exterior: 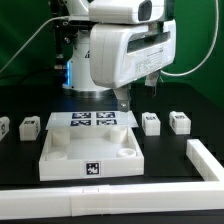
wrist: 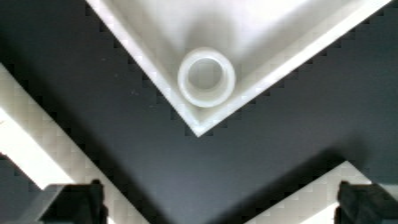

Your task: Assemble one leg

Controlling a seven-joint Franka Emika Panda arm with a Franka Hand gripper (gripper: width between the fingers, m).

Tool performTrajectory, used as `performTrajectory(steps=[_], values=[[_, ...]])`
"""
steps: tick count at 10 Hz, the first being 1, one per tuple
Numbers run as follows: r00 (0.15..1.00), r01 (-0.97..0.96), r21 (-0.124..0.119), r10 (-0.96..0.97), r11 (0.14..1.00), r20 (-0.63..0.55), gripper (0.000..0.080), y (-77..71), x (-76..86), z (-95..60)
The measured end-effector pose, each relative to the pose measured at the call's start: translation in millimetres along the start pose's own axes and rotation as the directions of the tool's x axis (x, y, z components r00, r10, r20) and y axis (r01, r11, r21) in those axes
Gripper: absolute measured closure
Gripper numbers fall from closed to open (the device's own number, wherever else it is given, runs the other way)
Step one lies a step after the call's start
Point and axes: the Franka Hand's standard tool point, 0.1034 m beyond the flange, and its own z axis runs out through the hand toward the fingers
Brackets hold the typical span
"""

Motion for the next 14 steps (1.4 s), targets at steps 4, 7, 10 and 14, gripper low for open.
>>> performTrajectory(steps=[4,7,10,14], values=[[1.0,0.0,0.0,0.0,1.0,0.0,0.015,0.0,0.0,0.0],[1.0,0.0,0.0,0.0,1.0,0.0,0.015,0.0,0.0,0.1],[1.0,0.0,0.0,0.0,1.0,0.0,0.015,0.0,0.0,0.1],[1.0,0.008,0.0,-0.008,1.0,0.0,0.015,0.1,-0.2,0.2]])
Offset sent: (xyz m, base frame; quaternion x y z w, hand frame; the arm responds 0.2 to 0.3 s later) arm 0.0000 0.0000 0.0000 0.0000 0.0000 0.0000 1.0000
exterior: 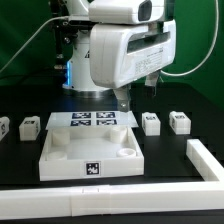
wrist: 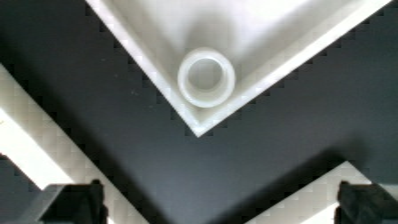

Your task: Assemble one leg

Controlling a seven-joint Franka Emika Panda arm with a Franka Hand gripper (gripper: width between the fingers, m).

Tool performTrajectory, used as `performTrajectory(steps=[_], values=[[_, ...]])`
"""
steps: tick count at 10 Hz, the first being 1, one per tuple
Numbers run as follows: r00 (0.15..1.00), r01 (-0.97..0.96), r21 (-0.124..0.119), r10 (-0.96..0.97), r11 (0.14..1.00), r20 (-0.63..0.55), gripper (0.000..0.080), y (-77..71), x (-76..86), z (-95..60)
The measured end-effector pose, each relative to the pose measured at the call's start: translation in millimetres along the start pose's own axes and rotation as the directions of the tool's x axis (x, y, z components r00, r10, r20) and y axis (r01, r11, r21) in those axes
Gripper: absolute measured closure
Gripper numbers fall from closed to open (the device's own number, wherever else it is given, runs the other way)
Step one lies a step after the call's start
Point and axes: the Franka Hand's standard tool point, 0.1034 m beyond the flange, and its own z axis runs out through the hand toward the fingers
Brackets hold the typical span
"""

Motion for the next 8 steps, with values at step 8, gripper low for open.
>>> performTrajectory(steps=[8], values=[[0.699,0.715,-0.002,-0.715,0.699,0.01,0.015,-7.3,-48.2,8.4]])
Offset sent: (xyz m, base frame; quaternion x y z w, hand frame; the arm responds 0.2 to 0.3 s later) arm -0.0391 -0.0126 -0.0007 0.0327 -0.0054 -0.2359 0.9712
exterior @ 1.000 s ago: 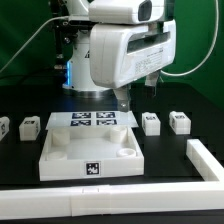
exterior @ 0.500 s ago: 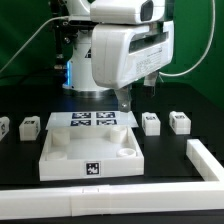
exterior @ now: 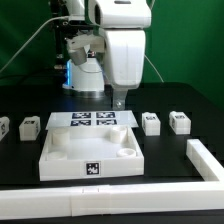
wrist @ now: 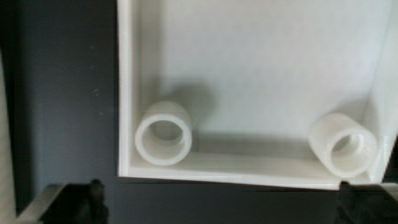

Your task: Assemble one leg

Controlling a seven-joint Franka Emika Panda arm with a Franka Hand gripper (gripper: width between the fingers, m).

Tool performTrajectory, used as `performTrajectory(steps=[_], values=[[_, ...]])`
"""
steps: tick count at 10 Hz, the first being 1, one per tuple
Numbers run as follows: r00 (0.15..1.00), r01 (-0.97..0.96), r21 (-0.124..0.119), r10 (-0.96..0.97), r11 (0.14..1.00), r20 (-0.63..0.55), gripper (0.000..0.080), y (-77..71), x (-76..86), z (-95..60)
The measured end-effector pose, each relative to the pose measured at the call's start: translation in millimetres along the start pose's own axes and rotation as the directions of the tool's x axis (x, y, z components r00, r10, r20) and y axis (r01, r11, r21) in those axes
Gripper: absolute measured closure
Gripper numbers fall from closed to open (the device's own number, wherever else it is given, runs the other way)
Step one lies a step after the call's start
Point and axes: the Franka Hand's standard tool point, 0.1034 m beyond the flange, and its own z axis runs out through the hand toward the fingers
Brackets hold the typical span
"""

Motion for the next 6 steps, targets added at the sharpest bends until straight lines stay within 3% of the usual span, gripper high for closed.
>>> performTrajectory(steps=[1,3,6], values=[[0.996,0.087,0.001,-0.087,0.996,0.002,0.015,-0.3,-0.8,0.5],[0.996,0.086,0.005,-0.086,0.996,0.001,0.015,-3.6,-3.7,2.0],[1.0,0.028,0.047,-0.028,0.999,-0.011,0.015,-57.9,-25.6,21.9]])
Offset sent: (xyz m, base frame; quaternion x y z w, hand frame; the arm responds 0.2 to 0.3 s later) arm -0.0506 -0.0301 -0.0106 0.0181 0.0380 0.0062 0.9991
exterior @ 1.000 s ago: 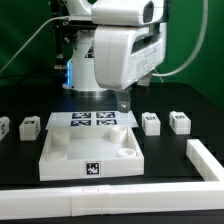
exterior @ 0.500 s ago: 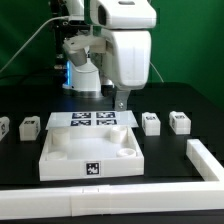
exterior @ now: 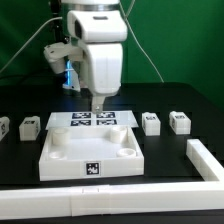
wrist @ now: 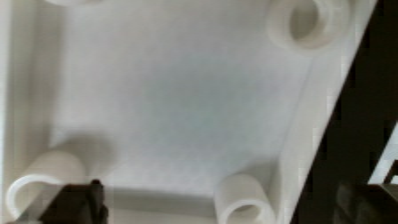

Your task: Assemble one leg

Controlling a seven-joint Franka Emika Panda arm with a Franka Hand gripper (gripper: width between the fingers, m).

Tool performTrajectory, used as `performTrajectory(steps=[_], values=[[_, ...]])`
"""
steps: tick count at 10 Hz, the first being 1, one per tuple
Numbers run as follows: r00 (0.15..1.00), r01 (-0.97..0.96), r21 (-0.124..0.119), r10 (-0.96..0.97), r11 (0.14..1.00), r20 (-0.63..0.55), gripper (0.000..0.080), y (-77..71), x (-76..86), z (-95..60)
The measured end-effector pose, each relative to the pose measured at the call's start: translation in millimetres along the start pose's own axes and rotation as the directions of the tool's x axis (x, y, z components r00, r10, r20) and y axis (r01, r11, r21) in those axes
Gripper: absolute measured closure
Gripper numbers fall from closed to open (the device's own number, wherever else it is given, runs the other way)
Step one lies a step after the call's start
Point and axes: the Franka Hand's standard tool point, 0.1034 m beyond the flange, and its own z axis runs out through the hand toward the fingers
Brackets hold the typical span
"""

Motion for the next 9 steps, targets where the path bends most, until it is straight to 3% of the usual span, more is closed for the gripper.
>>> performTrajectory(steps=[2,6,9], values=[[0.99,-0.144,0.028,0.144,0.989,-0.006,0.015,-7.6,10.6,12.1],[0.989,-0.148,0.03,0.148,0.989,-0.009,0.015,-6.9,9.7,14.0],[0.977,-0.206,0.087,0.21,0.975,-0.035,0.015,-35.6,5.5,38.8]])
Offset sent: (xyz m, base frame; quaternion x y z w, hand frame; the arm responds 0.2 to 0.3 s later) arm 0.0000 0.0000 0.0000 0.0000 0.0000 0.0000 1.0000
